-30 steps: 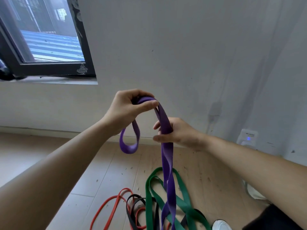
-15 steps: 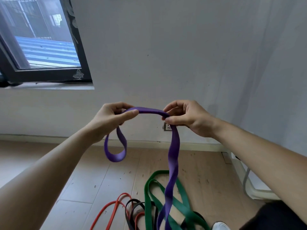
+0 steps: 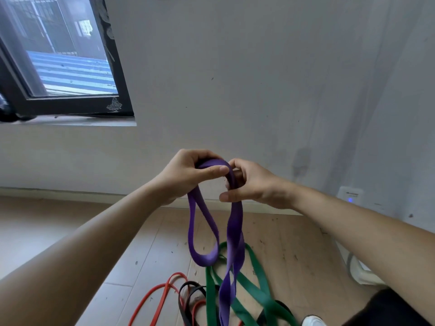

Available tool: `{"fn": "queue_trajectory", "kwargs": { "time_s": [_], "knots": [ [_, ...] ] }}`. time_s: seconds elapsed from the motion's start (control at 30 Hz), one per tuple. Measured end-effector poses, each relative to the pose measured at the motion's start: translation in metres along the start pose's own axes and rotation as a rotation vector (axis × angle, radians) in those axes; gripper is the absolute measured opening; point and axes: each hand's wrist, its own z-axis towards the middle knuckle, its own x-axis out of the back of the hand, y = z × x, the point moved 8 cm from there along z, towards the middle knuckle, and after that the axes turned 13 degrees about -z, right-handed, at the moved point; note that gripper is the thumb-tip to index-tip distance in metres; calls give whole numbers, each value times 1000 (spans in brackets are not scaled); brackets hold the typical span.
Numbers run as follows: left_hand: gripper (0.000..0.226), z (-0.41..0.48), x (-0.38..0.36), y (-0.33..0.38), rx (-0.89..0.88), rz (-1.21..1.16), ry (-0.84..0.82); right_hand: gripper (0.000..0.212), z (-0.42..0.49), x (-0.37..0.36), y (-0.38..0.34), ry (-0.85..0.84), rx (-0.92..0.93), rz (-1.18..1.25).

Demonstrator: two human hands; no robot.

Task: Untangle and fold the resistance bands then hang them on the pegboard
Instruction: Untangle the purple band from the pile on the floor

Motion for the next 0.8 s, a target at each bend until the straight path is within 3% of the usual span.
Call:
{"fn": "queue_trajectory", "kwargs": {
  "time_s": [0.2, 0.4, 0.53, 0.63, 0.8],
  "knots": [
    [31, -4, 19, -5, -17, 16, 91, 39, 4, 13, 13, 59, -32, -64],
    [37, -4, 26, 2, -46, -33, 140, 31, -2, 36, -5, -56, 32, -78],
    [33, -2, 34, 4, -39, -100, 173, 42, -1, 47, -13, -62, 52, 14],
    [34, -3, 34, 4, -46, -148, 156, 47, -1, 33, -15, -205, 26, 94],
    [38, -4, 30, 6, -63, -136, 122, 52, -9, 23, -12, -443, 1, 24]
  ]
}}
